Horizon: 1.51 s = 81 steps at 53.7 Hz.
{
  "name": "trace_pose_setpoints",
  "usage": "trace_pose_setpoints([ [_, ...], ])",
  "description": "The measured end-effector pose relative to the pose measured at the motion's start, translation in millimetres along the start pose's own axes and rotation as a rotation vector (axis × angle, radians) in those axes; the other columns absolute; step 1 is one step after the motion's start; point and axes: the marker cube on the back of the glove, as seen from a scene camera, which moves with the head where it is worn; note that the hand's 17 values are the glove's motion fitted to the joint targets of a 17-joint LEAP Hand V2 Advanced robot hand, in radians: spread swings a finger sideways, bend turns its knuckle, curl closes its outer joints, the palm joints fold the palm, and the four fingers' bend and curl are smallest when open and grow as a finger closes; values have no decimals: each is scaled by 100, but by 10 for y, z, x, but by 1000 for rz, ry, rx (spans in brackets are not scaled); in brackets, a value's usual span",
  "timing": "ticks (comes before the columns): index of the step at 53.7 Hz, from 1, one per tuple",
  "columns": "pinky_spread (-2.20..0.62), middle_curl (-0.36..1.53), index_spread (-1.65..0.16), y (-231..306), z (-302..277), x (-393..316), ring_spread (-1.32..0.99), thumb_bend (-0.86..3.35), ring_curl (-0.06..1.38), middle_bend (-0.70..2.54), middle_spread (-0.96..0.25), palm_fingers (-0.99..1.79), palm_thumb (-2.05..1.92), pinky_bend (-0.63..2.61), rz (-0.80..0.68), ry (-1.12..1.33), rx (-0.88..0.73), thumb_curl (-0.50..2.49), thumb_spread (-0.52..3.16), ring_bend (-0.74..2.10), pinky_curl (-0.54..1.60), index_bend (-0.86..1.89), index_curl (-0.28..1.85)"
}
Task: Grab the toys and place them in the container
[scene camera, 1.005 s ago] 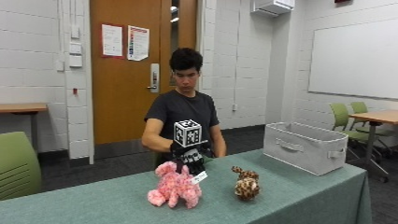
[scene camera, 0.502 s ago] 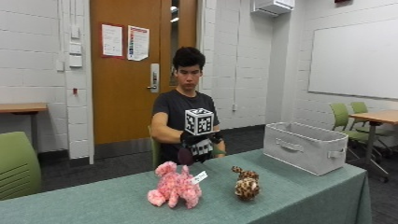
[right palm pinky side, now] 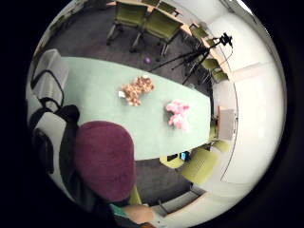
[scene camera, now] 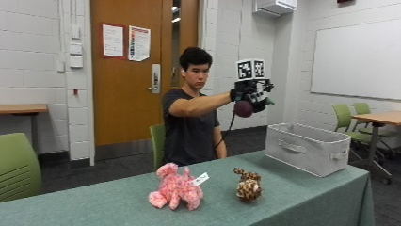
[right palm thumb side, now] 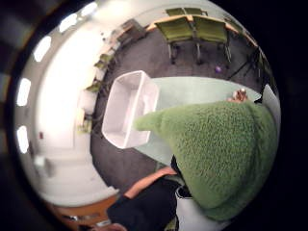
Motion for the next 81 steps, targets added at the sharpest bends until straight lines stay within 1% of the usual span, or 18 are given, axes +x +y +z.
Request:
trace_pose_setpoints([
  [10,-47,63,-29,-295,-221,-1075,-40,20,51,98,-33,123,50,67,-183,45,39,92,56,112,41,69,79],
  [21,-47,63,-30,-457,-260,-2529,-39,21,50,100,-33,122,49,67,-590,-151,28,101,52,114,40,69,80],
  [27,-47,63,-29,-613,-199,-3134,-39,21,50,100,-32,122,48,68,-422,-194,16,105,51,114,40,69,81],
  [34,-47,62,-30,-1057,31,-2645,-39,21,49,101,-33,121,47,68,-379,-98,17,110,51,115,40,68,82],
  [39,-47,62,-30,-1021,112,-2799,-39,22,49,101,-33,121,46,68,-471,-139,1,114,51,115,39,68,83],
  [43,-47,62,-30,-1039,265,-2733,-39,22,49,102,-33,121,46,67,-474,-26,-38,116,51,115,39,68,83],
  [46,-47,61,-31,-1056,368,-2718,-40,19,48,101,-33,113,42,68,-352,30,-109,117,52,112,39,66,83],
  [47,-46,60,-31,-1077,402,-2692,-41,17,47,98,-34,104,40,70,-301,74,-125,117,54,110,40,63,83],
  [48,-43,58,-32,-1098,432,-2653,-41,14,47,88,-34,72,36,75,-268,121,-134,114,61,110,41,46,80],
  [49,-42,59,-30,-1116,453,-2616,-41,10,50,85,-33,60,29,77,-248,156,-140,112,66,114,44,41,83],
  [50,-38,54,-27,-1128,465,-2595,-36,0,47,69,-26,12,14,81,-229,169,-143,103,77,100,47,34,82],
  [53,-30,51,-22,-1137,469,-2581,-28,-10,46,59,-16,-19,-3,91,-206,139,-140,92,84,86,50,21,78],
  [54,-31,52,-26,-1135,466,-2555,-33,0,48,66,-20,22,6,85,-226,141,-134,92,92,97,46,26,78],
  [55,-27,47,-22,-1133,461,-2518,-27,-10,36,54,-13,-15,-6,89,-253,148,-129,87,89,75,44,10,67],
  [56,-25,47,-21,-1130,453,-2484,-25,-12,37,51,-11,-18,-10,89,-275,154,-125,83,89,74,44,10,65],
  [62,-18,43,-15,-817,331,-3011,-20,-13,30,43,-4,-14,-15,86,-369,113,-100,69,90,63,41,11,55],
  [65,-15,42,-13,-698,229,-3098,-18,-13,29,41,-2,-12,-15,85,-391,-25,-101,62,90,61,40,11,53],
  [81,-11,41,-15,-813,272,-1410,-20,-12,27,34,-3,-5,-15,76,-295,73,-13,39,91,51,36,16,46],
])
